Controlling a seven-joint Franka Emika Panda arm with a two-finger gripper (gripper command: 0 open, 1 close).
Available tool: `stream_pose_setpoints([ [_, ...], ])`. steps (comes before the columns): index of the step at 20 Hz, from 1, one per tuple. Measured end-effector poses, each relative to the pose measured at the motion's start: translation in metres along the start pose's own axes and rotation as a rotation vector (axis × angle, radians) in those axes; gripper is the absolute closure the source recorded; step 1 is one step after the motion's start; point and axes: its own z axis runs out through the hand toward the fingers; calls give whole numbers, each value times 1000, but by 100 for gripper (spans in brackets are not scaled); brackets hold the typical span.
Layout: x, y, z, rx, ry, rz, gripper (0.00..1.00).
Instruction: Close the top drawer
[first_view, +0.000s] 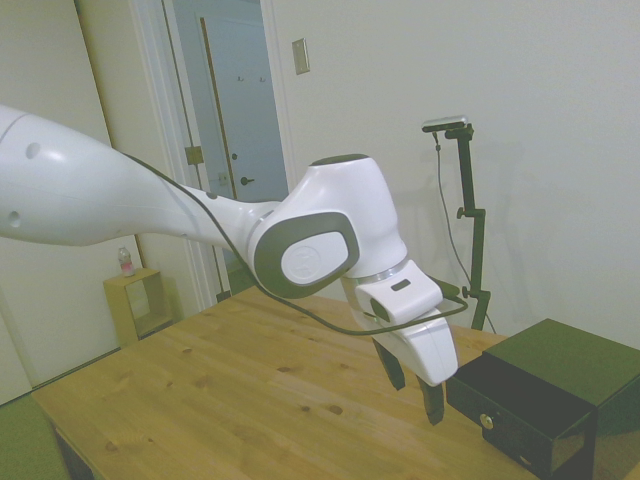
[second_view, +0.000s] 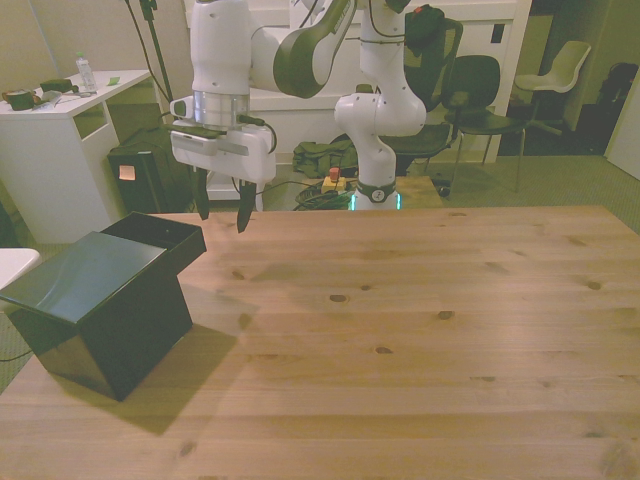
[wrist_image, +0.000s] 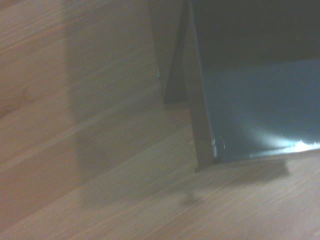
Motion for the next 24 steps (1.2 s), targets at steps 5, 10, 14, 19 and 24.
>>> stream_pose_setpoints([
  [5,5,-6,10,-19,-7,-2,100],
  [10,4,-8,9,-19,-7,-18,100],
  [14,6,-6,10,-18,-9,-17,100],
  [19,14,1,8,-10,-12,8,100],
  [24,28,14,7,-5,-12,34,100],
])
